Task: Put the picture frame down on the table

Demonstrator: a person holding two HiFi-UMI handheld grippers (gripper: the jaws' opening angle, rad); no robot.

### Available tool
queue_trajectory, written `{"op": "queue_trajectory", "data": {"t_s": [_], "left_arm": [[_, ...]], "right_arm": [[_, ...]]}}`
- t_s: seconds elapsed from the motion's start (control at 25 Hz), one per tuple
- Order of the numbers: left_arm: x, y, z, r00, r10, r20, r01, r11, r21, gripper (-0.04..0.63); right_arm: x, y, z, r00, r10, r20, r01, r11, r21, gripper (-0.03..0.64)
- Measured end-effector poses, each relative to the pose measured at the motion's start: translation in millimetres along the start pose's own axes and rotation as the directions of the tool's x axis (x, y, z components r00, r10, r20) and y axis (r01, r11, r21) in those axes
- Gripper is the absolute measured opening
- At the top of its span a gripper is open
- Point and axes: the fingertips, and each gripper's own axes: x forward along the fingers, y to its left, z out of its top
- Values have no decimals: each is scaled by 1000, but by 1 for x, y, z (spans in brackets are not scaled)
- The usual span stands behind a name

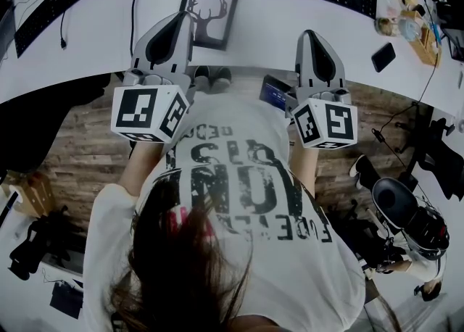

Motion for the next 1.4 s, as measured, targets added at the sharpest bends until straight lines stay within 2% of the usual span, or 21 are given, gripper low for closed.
{"op": "queue_trajectory", "data": {"t_s": [1.4], "left_arm": [[-6, -3, -5, 1000, -10, -8, 9, 1000, -19, 3]], "right_arm": [[-9, 2, -1, 1000, 13, -7, -13, 1000, -20, 0]]}}
